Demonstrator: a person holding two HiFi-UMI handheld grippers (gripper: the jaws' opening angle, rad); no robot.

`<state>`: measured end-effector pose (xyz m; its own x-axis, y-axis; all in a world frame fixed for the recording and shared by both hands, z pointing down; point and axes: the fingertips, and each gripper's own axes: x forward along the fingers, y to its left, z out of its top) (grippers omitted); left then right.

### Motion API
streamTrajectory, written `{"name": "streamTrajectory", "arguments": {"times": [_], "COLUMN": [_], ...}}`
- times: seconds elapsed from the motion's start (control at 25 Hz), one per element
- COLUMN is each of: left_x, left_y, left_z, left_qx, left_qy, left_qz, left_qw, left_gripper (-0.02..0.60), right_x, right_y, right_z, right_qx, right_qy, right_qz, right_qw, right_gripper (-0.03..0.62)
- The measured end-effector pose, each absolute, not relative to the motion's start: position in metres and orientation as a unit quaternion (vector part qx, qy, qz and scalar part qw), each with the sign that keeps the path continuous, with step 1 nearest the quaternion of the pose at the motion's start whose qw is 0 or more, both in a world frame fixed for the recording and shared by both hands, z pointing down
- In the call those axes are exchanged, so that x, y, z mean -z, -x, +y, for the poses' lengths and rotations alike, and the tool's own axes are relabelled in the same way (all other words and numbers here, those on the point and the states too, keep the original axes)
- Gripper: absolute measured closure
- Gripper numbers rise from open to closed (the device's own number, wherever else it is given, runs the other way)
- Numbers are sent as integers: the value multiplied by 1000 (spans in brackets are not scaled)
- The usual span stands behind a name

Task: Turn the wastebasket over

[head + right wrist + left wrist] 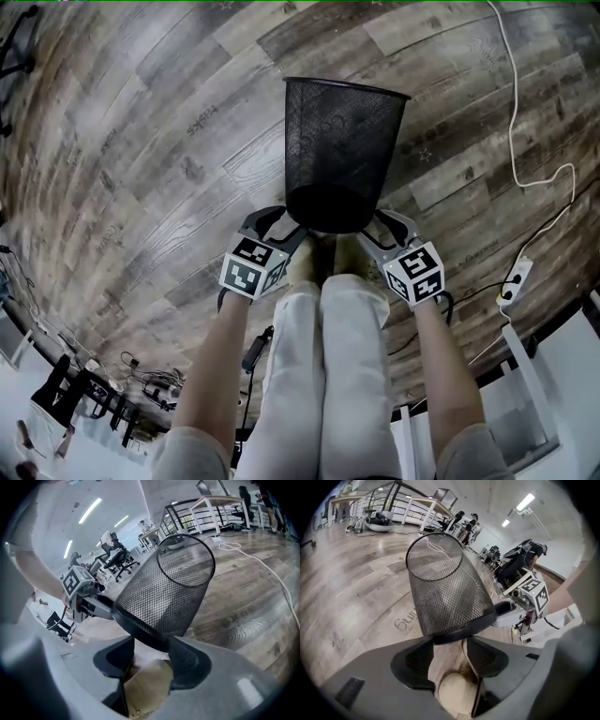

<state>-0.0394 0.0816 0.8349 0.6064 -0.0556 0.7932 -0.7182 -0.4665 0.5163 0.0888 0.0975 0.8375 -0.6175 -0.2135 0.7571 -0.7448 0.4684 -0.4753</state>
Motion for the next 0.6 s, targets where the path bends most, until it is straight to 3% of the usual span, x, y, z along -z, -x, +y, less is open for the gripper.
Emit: {"name": "streamTrajectory", "arguments": {"times": [0.24,0.6], "left_x": [-829,-778], "left_y": [51,62], "left_z": [84,21], "left_qx": [-338,-245], "left_qy": [-734,-724], "left_qz": [-282,-355], "left_qw": [517,538], "left_gripper": [365,365], "right_x": [-825,-771], "right_y": [-82,-123], "right_z": [95,-13], "right_qx": [-464,-438], "right_qy": [-285,-352], "right_qz": [-787,-797], "right_qw": [291,220], "right_gripper": [378,365]}}
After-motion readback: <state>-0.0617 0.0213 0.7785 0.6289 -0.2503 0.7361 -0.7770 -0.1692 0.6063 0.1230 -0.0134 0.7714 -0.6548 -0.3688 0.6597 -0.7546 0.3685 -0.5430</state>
